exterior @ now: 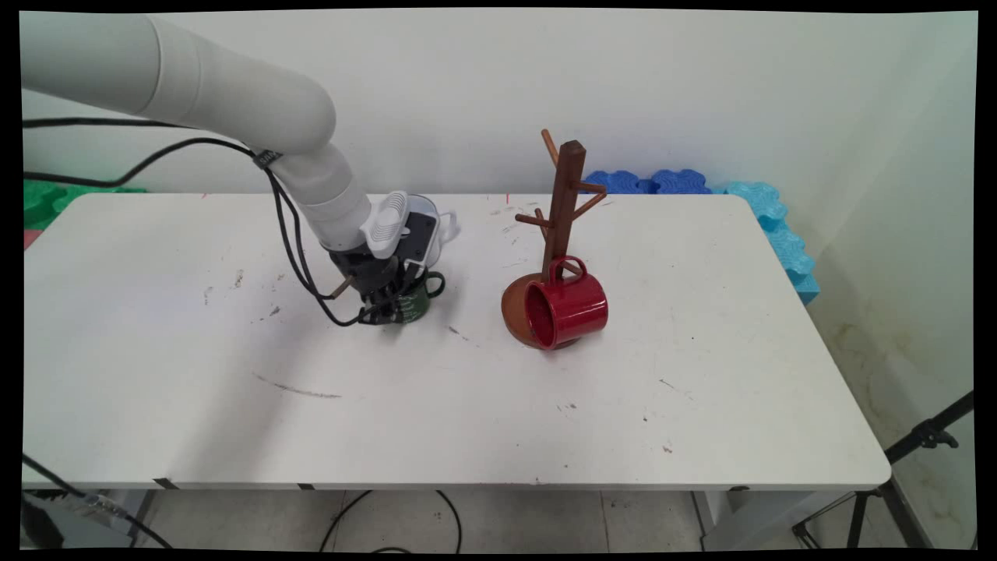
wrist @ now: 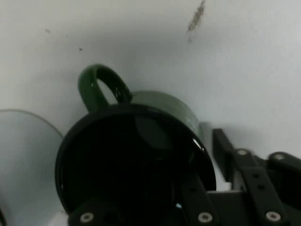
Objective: Place the picked object on the table
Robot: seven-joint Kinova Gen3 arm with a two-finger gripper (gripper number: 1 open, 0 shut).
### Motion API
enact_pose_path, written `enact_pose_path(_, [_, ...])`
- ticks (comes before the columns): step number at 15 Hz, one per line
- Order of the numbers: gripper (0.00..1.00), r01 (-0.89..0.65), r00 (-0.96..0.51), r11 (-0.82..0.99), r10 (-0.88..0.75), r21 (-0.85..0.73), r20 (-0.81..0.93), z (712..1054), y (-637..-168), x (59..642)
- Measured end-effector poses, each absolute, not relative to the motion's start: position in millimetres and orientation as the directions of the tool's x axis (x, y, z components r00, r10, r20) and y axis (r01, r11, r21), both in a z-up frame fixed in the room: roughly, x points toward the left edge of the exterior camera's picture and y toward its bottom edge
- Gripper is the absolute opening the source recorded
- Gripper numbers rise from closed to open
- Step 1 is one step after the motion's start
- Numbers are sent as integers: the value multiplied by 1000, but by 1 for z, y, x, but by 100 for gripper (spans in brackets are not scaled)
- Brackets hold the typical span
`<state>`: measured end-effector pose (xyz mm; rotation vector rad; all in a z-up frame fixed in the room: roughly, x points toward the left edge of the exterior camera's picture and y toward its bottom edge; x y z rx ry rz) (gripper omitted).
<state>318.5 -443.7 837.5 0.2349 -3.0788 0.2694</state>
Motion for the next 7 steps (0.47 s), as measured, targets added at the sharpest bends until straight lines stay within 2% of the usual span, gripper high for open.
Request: enact_pose_path(7, [100, -165, -984, 970, -149, -181, 99, 848, -450, 315])
